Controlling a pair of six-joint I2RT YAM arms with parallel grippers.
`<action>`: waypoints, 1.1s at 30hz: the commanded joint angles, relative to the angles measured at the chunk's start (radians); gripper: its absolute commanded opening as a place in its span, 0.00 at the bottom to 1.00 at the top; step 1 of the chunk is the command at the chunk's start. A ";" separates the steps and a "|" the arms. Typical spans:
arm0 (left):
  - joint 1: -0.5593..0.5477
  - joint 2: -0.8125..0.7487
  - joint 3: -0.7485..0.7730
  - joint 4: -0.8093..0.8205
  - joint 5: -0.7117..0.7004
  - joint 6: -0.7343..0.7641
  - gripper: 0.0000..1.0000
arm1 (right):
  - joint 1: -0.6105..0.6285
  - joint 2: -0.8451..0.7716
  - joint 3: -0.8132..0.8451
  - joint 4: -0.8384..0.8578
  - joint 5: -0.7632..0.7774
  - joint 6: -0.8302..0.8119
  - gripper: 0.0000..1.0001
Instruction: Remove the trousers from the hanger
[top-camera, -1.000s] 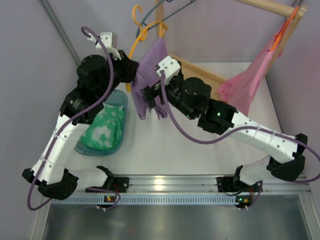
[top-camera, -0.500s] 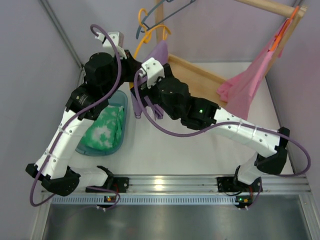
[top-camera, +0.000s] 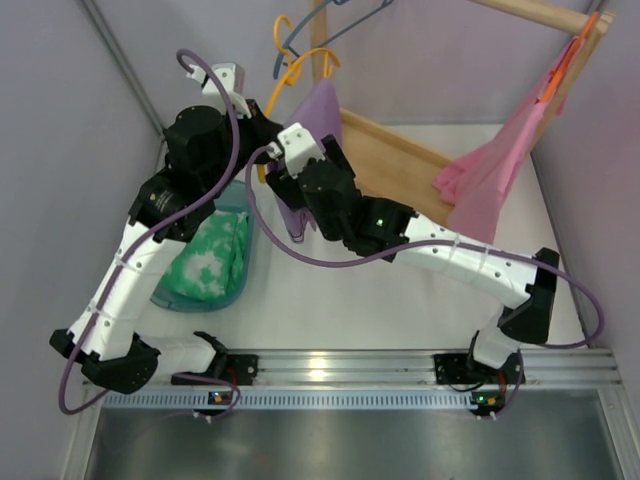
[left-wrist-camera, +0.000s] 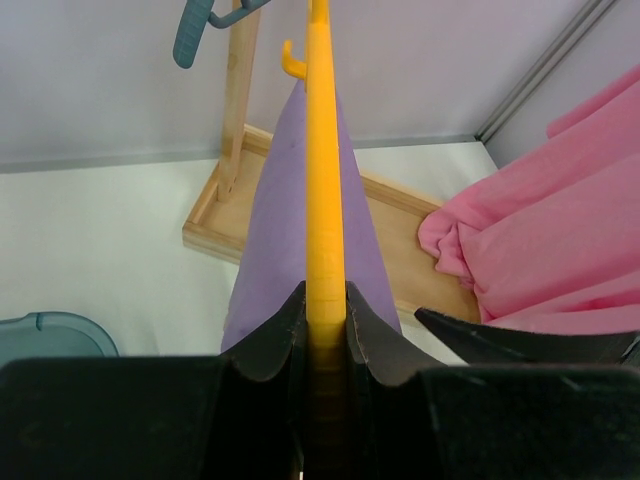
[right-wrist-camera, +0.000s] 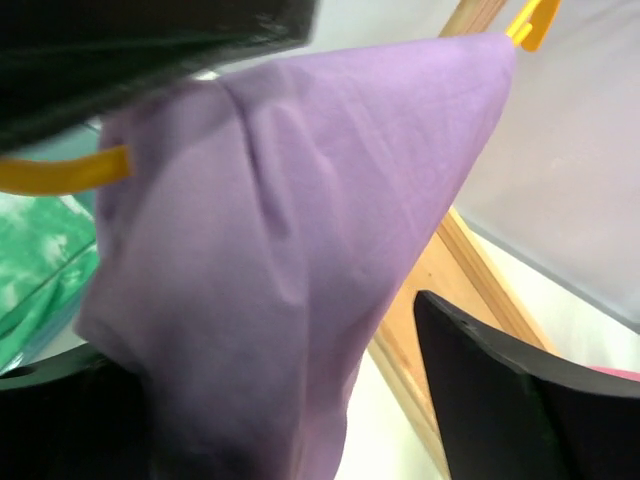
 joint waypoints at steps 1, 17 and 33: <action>-0.001 -0.059 0.059 0.176 -0.017 0.006 0.00 | -0.028 -0.115 -0.037 0.057 -0.003 0.024 0.86; 0.001 -0.059 0.064 0.176 0.011 -0.012 0.00 | -0.085 -0.212 -0.126 0.110 -0.191 0.124 0.85; 0.001 -0.053 0.076 0.178 -0.005 -0.005 0.00 | -0.085 -0.134 -0.108 0.020 -0.209 0.078 0.88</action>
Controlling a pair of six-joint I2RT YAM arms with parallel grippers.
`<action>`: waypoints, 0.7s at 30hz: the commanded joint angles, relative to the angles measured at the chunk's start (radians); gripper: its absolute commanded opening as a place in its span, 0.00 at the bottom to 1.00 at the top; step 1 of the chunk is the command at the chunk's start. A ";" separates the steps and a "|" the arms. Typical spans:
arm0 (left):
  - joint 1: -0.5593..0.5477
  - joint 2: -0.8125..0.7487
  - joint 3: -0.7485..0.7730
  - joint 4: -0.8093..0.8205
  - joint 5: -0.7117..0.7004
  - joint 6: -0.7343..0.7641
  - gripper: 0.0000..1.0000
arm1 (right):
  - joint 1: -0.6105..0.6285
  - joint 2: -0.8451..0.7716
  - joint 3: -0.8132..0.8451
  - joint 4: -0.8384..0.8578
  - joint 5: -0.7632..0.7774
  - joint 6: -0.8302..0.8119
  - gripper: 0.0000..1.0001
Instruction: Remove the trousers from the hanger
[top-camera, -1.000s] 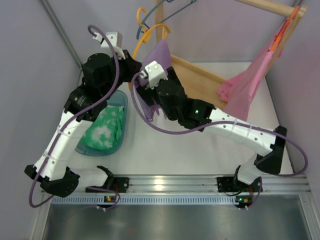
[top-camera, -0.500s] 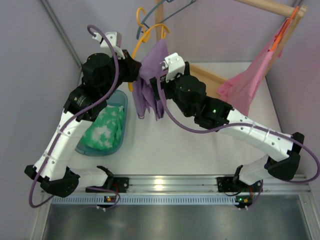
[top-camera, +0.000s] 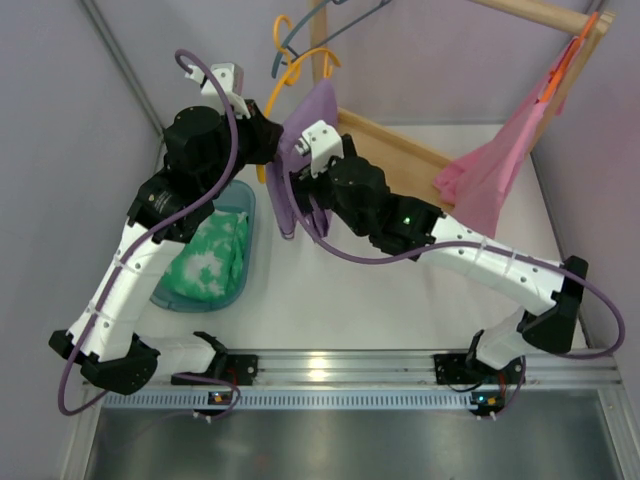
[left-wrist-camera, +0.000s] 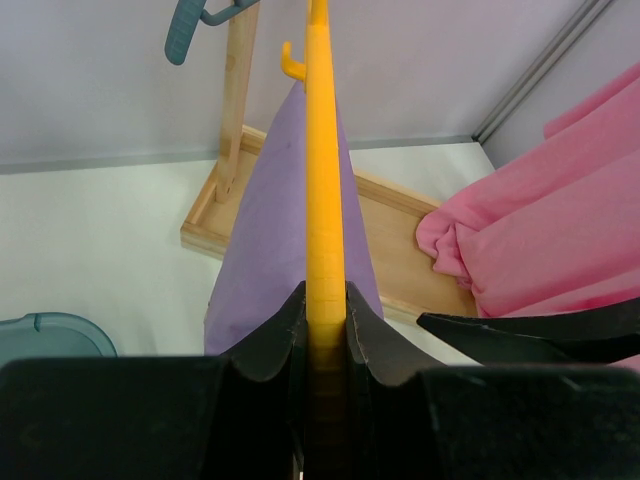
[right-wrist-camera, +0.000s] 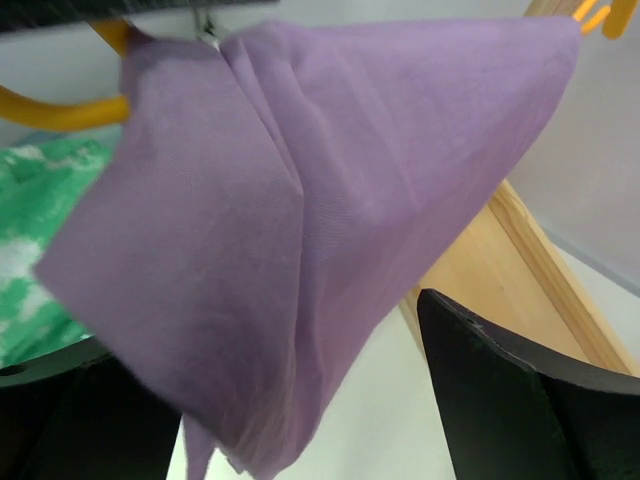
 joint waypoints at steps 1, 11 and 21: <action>0.001 -0.049 0.079 0.176 -0.005 -0.003 0.00 | -0.004 0.040 0.043 -0.023 0.089 -0.026 0.87; 0.001 -0.041 0.078 0.176 -0.019 0.013 0.00 | -0.004 -0.001 0.052 -0.037 0.102 -0.069 0.75; -0.001 -0.030 0.079 0.177 -0.005 0.008 0.00 | -0.012 -0.083 -0.028 -0.012 0.112 -0.040 0.88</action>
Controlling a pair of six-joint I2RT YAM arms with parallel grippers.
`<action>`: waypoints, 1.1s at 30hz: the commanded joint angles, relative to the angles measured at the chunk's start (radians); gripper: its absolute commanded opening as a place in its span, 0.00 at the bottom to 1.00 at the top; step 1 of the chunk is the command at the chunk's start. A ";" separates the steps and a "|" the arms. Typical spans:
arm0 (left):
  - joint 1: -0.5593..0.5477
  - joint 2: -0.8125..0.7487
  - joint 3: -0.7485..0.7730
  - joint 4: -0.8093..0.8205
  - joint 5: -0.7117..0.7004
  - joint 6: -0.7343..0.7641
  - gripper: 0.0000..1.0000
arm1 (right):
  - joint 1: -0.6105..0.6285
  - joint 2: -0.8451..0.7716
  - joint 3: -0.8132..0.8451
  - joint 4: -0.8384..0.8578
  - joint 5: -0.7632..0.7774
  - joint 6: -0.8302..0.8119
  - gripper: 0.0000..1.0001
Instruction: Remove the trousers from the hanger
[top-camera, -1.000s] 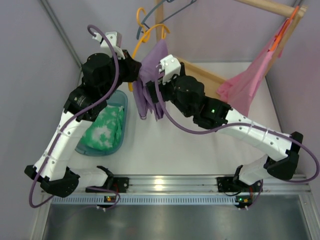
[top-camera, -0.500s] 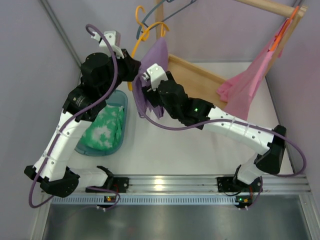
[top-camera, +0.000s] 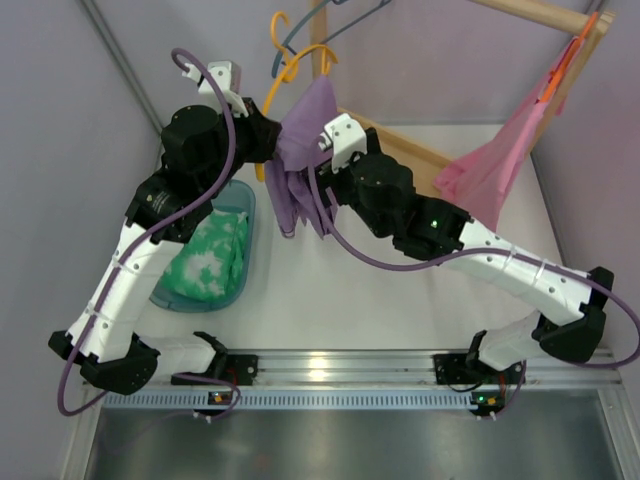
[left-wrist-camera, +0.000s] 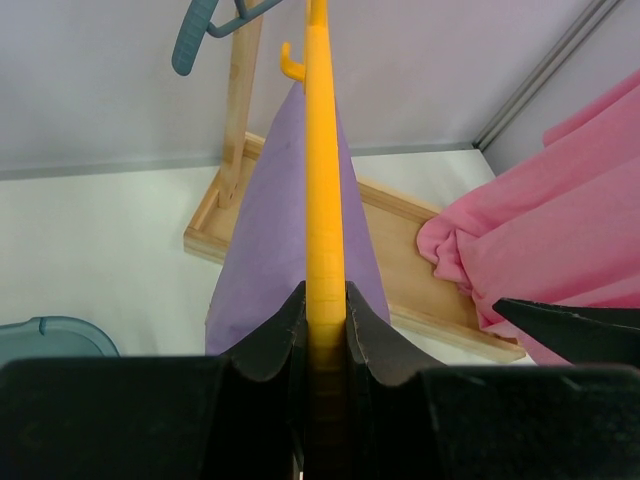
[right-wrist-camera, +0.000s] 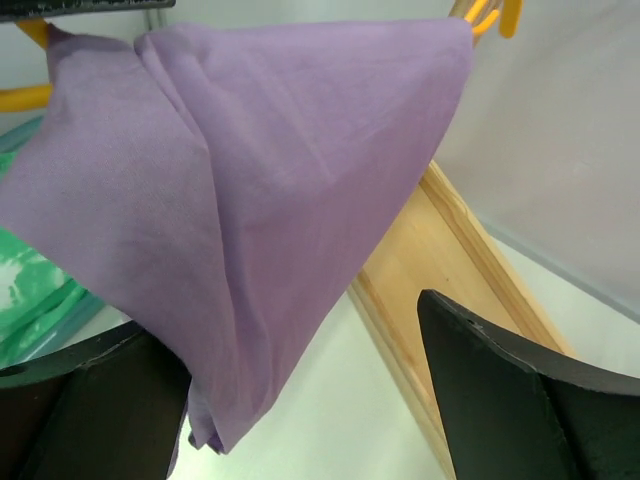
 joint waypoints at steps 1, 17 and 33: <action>0.001 -0.030 0.068 0.176 0.009 0.002 0.00 | -0.011 -0.003 -0.011 0.035 0.023 0.014 0.88; 0.001 -0.030 0.071 0.176 -0.004 -0.002 0.00 | -0.014 0.092 -0.003 0.074 0.008 -0.011 0.81; 0.001 -0.030 0.053 0.175 -0.031 0.026 0.00 | -0.007 0.066 0.075 0.081 0.290 -0.172 0.00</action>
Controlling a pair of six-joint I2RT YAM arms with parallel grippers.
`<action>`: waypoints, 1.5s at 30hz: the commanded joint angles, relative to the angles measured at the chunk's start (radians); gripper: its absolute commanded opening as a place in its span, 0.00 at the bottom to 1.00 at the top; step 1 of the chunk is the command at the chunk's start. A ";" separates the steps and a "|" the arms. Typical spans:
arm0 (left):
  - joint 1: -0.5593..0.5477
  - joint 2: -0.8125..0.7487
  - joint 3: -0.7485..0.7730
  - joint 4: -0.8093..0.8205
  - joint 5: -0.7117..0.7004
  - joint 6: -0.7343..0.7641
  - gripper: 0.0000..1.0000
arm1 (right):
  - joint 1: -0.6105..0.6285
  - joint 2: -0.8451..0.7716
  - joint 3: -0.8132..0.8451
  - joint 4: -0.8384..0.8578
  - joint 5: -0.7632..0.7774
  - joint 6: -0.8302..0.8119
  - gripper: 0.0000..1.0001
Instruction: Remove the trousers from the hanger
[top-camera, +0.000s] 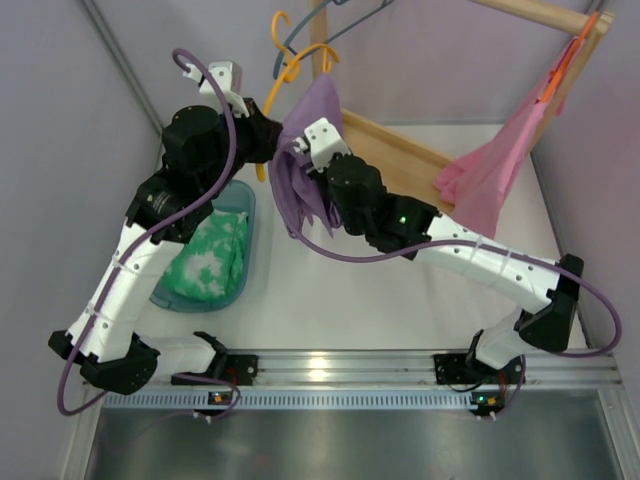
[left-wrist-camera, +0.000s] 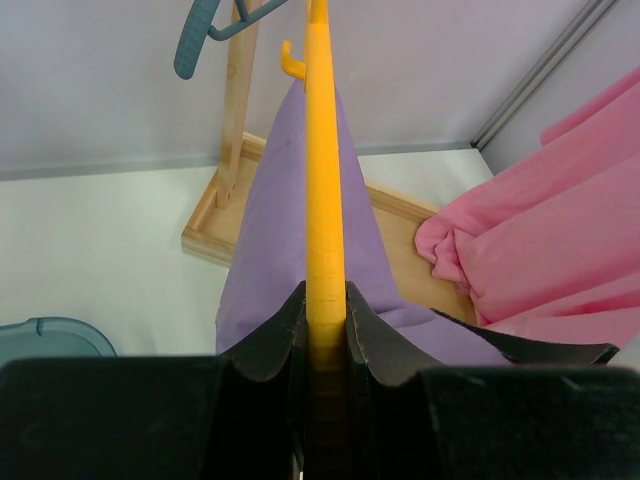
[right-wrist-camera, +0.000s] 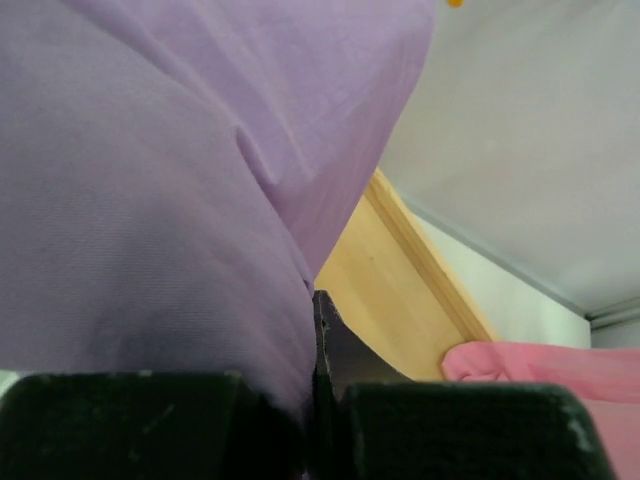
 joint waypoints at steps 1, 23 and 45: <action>0.002 -0.029 0.048 0.175 -0.033 0.026 0.00 | -0.004 -0.044 0.063 0.037 0.131 -0.075 0.00; 0.002 0.006 -0.002 0.170 -0.011 -0.009 0.00 | -0.001 -0.129 0.078 0.298 0.139 -0.331 0.00; 0.002 0.014 0.058 0.170 0.026 -0.081 0.00 | -0.063 -0.006 0.189 -0.041 -0.260 0.161 0.48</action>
